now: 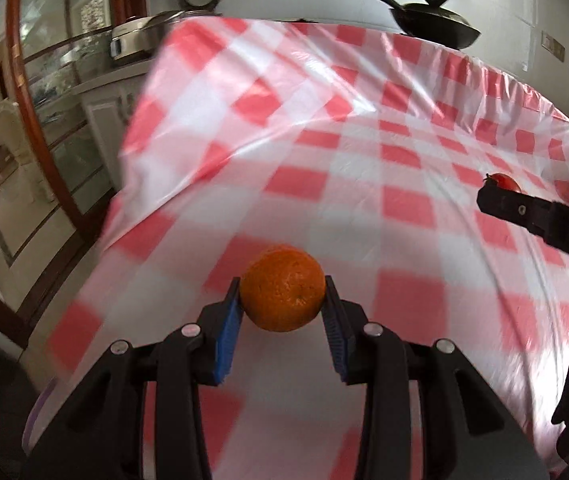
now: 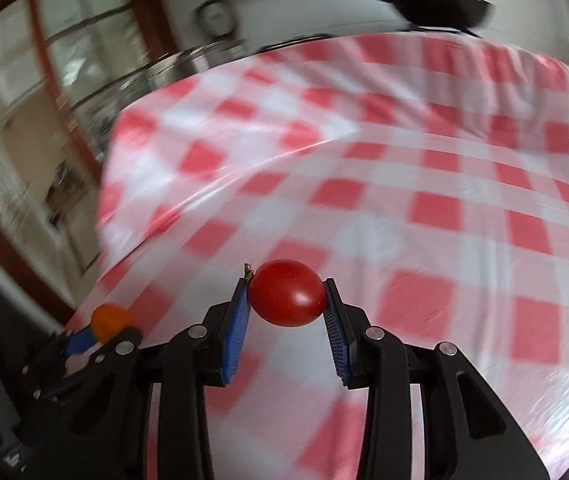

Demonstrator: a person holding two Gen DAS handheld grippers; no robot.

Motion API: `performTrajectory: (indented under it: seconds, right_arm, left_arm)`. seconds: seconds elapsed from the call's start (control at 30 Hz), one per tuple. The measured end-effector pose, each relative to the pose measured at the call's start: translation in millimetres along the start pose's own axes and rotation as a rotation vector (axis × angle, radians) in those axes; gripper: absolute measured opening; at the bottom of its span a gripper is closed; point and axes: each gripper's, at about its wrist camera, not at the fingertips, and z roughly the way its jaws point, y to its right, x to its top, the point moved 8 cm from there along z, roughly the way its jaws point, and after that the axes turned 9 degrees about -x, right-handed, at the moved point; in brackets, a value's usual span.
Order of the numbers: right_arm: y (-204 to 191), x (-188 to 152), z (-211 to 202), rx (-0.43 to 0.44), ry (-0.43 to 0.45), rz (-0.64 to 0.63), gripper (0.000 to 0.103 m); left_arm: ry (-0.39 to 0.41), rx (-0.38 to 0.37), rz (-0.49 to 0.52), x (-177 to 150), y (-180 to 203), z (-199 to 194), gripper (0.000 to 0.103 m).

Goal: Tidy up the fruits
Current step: 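Carry the small orange and tomato in both tools over the white bin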

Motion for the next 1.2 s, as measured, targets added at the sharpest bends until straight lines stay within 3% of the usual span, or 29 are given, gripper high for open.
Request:
performTrajectory:
  seconds: [0.37, 0.6, 0.73, 0.93, 1.03, 1.2]
  right_arm:
    - [-122, -53, -32, 0.129, -0.022, -0.236, 0.037]
    - [-202, -104, -58, 0.247, -0.016, -0.475, 0.037]
    - [-227, -117, -65, 0.279, -0.02, -0.511, 0.037]
    - [-252, -110, -89, 0.321, 0.019, -0.543, 0.037]
    - [-268, -127, -91, 0.33, 0.008, -0.608, 0.037]
    - [-293, -175, -80, 0.351, -0.052, -0.723, 0.037]
  left_arm:
    - [0.057, 0.116, -0.071, -55, -84, -74, 0.039]
    - [0.044, 0.195, -0.18, -110, -143, -106, 0.039]
    - [0.057, 0.222, -0.231, -129, -165, -125, 0.039]
    - [0.147, 0.256, -0.254, -123, -184, -170, 0.039]
    - [0.157, 0.282, -0.291, -134, -197, -180, 0.039]
    - [0.056, 0.316, -0.34, -178, -211, -166, 0.039]
